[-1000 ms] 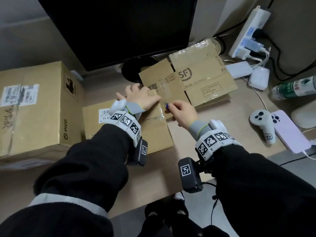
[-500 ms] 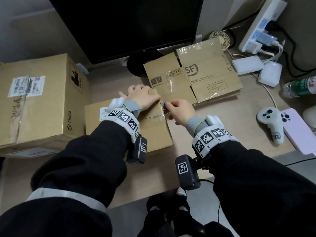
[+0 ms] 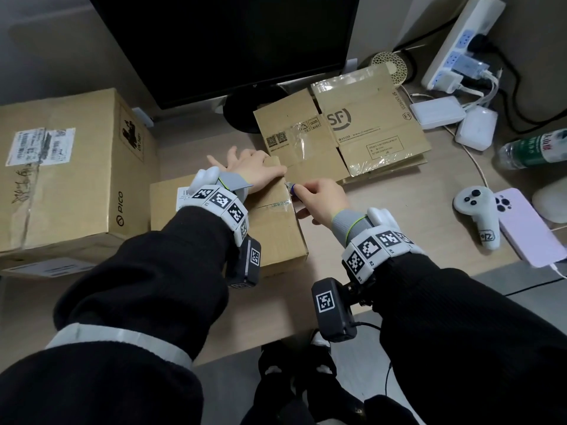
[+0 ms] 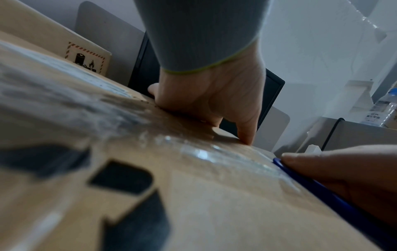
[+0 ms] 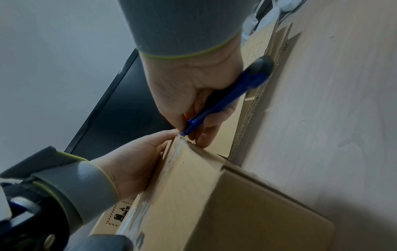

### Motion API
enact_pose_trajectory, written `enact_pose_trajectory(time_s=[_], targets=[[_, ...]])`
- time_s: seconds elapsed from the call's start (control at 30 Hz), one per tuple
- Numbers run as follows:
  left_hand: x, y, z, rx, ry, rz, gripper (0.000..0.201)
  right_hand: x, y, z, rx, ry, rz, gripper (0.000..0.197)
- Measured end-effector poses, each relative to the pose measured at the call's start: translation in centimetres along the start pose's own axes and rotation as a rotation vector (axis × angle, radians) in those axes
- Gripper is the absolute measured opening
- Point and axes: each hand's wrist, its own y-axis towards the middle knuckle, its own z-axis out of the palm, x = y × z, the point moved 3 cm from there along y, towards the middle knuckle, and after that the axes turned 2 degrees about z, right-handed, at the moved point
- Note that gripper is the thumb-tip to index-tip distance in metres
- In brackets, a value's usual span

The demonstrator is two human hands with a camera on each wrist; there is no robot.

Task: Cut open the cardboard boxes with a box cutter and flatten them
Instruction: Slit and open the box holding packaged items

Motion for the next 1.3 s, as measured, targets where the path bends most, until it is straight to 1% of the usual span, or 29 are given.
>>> enact_pose_trajectory(time_s=[0.1, 0.2, 0.3, 0.4, 0.57, 0.77, 0.97, 1.03, 1.17, 1.3], targets=[[0.1, 0.0, 0.1, -0.004, 0.011, 0.012, 0.06, 0.1, -0.2, 0.0, -0.007, 0.008, -0.004, 0.025], [0.2, 0.1, 0.1, -0.003, 0.015, 0.024, 0.061, 0.2, -0.1, -0.1, 0.019, 0.014, -0.011, 0.024], [0.2, 0.2, 0.2, -0.005, 0.019, 0.026, 0.062, 0.3, 0.1, -0.2, 0.025, 0.025, -0.004, 0.017], [0.3, 0.3, 0.2, -0.008, 0.016, 0.023, 0.062, 0.3, 0.3, -0.2, 0.017, 0.028, 0.007, 0.024], [0.4, 0.5, 0.4, -0.003, 0.007, 0.022, 0.063, 0.2, 0.2, -0.4, 0.056, 0.05, 0.002, 0.022], [0.5, 0.7, 0.4, 0.008, 0.005, 0.02, 0.063, 0.0, 0.0, -0.4, 0.041, 0.125, -0.002, 0.013], [0.5, 0.9, 0.3, 0.013, 0.003, 0.012, 0.063, -0.2, 0.0, -0.6, 0.078, 0.173, -0.011, 0.02], [0.5, 0.9, 0.4, 0.011, 0.003, 0.012, 0.063, -0.4, -0.1, -0.7, 0.079, 0.197, -0.017, 0.019], [0.6, 1.0, 0.5, 0.015, 0.007, 0.013, 0.065, -0.3, 0.1, -0.5, 0.089, 0.154, -0.037, 0.013], [0.5, 0.9, 0.4, 0.012, -0.002, 0.015, 0.063, -0.2, 0.5, -0.6, 0.125, 0.107, -0.045, 0.015]])
